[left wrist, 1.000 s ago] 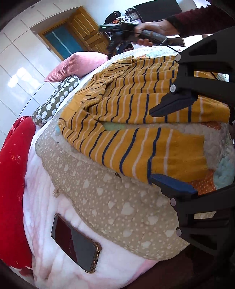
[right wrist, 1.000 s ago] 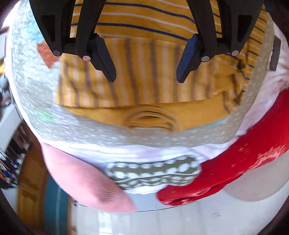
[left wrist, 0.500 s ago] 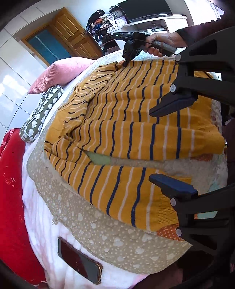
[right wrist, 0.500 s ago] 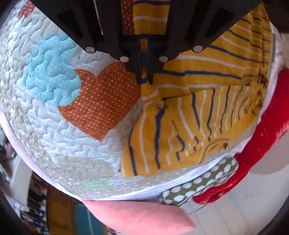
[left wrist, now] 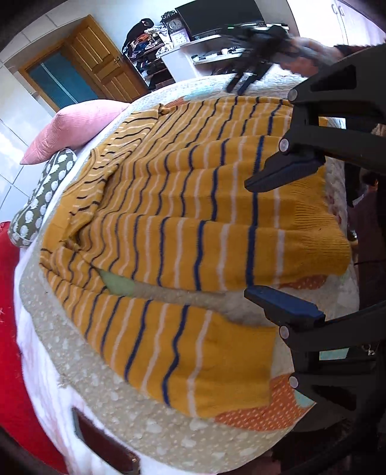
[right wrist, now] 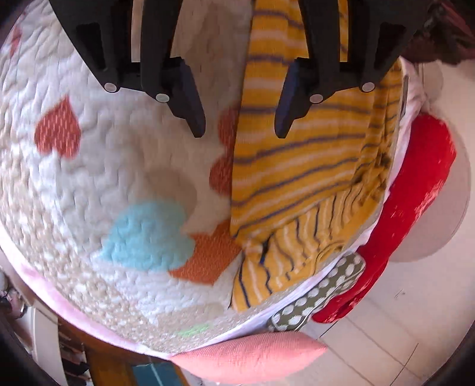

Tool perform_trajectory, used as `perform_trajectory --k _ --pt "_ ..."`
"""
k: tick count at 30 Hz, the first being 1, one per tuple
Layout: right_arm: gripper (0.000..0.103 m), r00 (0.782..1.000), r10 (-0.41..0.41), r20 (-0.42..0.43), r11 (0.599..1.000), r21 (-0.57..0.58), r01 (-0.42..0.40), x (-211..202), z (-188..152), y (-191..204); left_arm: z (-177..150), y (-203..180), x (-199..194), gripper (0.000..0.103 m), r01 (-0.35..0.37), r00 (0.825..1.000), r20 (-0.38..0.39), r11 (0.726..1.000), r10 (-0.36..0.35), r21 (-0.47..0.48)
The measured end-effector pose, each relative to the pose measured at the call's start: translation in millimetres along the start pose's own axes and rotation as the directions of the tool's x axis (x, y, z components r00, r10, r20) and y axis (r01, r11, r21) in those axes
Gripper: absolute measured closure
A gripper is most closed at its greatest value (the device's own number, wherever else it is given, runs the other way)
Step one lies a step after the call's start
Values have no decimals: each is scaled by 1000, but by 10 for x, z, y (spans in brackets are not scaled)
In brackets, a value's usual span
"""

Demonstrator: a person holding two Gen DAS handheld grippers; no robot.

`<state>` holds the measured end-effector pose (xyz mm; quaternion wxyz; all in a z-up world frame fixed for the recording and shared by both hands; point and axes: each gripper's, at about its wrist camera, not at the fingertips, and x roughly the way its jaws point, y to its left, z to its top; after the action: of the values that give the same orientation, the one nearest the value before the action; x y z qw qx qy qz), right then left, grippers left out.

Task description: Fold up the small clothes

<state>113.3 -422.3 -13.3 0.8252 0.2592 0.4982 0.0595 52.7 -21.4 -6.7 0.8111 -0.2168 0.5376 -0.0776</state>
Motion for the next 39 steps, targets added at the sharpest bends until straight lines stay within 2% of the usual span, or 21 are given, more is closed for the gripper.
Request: perform_trajectory --k 4,8,9,10,11,14,17,19,21,23,26,28,29,30,31,32,33,34,36,39 --pt "50 999 36 -35 997 -65 -38 -159 -706 58 -76 14 34 39 -20 1000 -2 1000 20 -19" --pt "49 998 47 29 986 -159 -42 -201 -1040 326 -125 -11 -15 39 -26 1000 2 999 26 -35" --pt "54 998 50 34 982 -184 -43 -166 -1083 397 -125 -19 -39 39 -31 999 7 999 32 -36" --pt "81 998 58 26 975 -214 -51 -119 -1113 469 -128 -30 -80 39 -39 999 16 999 39 -38" --pt "92 998 69 4 969 -239 -66 -76 -1119 521 -128 -35 -133 39 -45 999 28 998 47 -42" --pt "94 995 96 13 978 -189 -92 -184 -1085 412 -124 7 -307 39 -51 996 73 997 55 -53" --pt "95 997 16 72 986 -166 -4 -423 -1061 144 -97 156 -421 39 -92 988 113 993 101 -76" --pt "100 996 -32 78 991 -130 42 -503 -1058 -35 -73 292 -435 39 -100 987 118 989 113 -110" --pt "99 997 -17 73 993 -112 25 -557 -1074 -139 -62 425 -435 39 -90 987 116 984 108 -152" --pt "99 996 -25 88 992 -118 35 -651 -1098 -115 -64 534 -448 39 -78 987 122 980 102 -182" --pt "98 988 -64 139 974 -207 92 -809 -1080 97 -94 648 -502 39 -86 982 147 975 118 -206" --pt "97 988 -51 146 958 -272 90 -828 -1008 330 -136 745 -576 39 -95 975 177 968 138 -231" --pt "96 990 -32 138 946 -314 74 -799 -975 491 -158 786 -614 39 -101 970 191 966 149 -239" --pt "90 992 -13 124 931 -360 57 -758 -966 669 -188 836 -668 39 -109 964 209 963 163 -246" --pt "77 995 7 104 912 -408 36 -682 -960 867 -216 886 -720 39 -118 958 225 961 177 -252" --pt "69 996 27 81 890 -456 12 -584 -962 1081 -235 939 -765 39 -127 953 238 958 189 -256" --pt "55 997 52 57 864 -503 -16 -477 -975 1304 -262 994 -818 39 -137 947 250 956 204 -260" --pt "48 996 77 37 835 -549 -44 -365 -1007 1541 -298 1066 -885 39 -147 939 264 952 219 -268" --pt "47 993 115 10 753 -653 -81 -131 -1110 2030 -342 1205 -989 39 -155 929 282 944 239 -290" --pt "44 990 136 -37 579 -808 -109 258 -1429 2746 -396 1427 -1131 39 -142 922 301 937 243 -320"
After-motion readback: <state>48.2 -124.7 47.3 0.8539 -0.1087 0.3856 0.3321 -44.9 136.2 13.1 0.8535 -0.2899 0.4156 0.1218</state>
